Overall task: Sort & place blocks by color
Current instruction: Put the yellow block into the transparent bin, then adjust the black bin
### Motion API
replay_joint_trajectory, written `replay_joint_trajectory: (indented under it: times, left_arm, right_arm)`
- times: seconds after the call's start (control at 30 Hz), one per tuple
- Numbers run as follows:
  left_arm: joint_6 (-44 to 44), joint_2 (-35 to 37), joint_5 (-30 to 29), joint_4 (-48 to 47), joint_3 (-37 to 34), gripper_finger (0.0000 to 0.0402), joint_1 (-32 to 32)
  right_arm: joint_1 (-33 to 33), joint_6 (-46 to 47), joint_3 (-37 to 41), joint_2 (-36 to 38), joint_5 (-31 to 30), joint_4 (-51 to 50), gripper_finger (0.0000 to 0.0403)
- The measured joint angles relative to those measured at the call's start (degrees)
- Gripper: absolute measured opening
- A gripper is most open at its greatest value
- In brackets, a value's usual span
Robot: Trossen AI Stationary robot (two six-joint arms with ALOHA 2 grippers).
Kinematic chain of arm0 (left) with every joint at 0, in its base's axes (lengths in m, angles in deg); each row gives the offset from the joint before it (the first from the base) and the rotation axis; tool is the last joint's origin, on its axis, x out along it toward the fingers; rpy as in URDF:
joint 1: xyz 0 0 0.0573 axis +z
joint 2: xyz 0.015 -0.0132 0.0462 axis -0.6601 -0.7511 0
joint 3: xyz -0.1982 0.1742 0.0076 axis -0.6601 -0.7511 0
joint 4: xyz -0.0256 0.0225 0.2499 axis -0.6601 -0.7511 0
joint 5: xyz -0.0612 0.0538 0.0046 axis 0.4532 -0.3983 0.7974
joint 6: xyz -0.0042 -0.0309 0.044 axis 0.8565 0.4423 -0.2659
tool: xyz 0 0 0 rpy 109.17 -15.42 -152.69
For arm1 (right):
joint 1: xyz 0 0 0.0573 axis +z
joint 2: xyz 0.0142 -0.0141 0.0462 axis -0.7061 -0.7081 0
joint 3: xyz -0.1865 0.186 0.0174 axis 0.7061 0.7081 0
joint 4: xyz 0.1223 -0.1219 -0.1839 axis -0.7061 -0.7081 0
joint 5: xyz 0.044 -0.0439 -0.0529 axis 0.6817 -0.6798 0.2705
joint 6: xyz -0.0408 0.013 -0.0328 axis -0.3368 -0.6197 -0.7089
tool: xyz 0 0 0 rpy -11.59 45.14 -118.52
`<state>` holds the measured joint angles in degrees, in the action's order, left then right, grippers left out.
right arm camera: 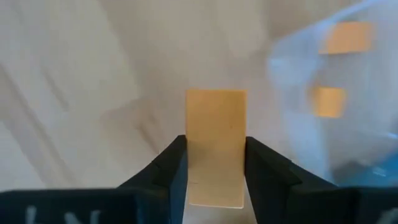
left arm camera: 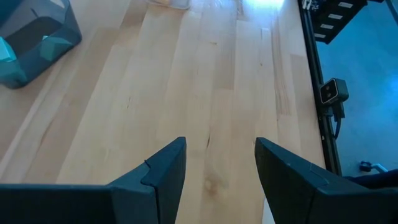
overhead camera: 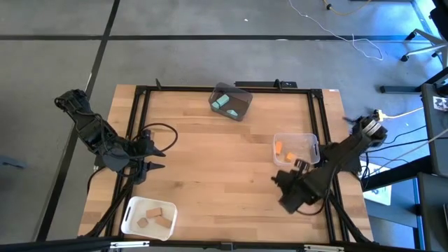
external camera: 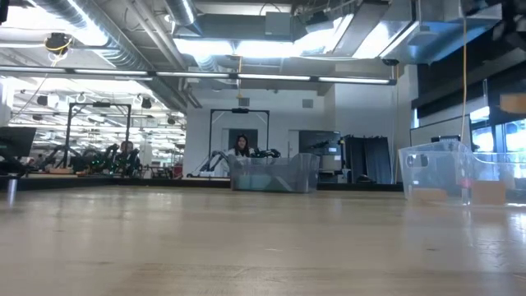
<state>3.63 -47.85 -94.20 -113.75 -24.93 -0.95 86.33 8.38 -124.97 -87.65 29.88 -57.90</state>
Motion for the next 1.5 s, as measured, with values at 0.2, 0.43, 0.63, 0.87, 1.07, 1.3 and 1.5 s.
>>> replay_joint_trajectory:
  times: [0.2, 0.43, 0.63, 0.87, 1.07, 1.3, 1.5]
  left_arm:
    - [-1.46, 0.00, 0.15, 0.01, 0.00, 0.0183, 0.00]
    - [-4.09, 0.00, -1.97, 0.03, 0.00, 0.0183, 0.04]
    - [-4.68, 0.00, -2.72, 0.05, 0.00, 0.0183, 0.42]
    - [-4.61, 0.00, -2.80, 0.08, 0.00, 0.0183, 2.00]
    - [-4.53, 0.00, -1.92, 0.08, 0.00, 0.0183, 3.06]
    - [-4.50, 0.00, -1.84, 0.08, 0.00, 0.0183, 3.15]
    - [-4.48, 0.00, -1.85, 0.07, 0.00, 0.0183, 3.15]
  right_arm:
    - [-7.91, 4.50, 0.79, 6.53, -2.32, -8.00, 0.0126]
    - [-17.66, 5.78, 7.27, 9.48, -2.74, -6.29, 0.0126]
    - [-25.67, 2.76, 13.12, 9.46, -2.76, -4.10, 0.0126]
    - [-33.65, 2.29, 19.83, 9.48, -3.42, 4.26, 0.0126]
    - [-37.41, -0.94, 23.91, 9.48, -3.03, 10.26, 0.0126]
    - [-39.88, -1.83, 24.04, 9.48, -2.28, 10.73, 0.0183]
    - [-41.87, -1.90, 22.21, 9.48, -0.92, 8.80, 0.0225]
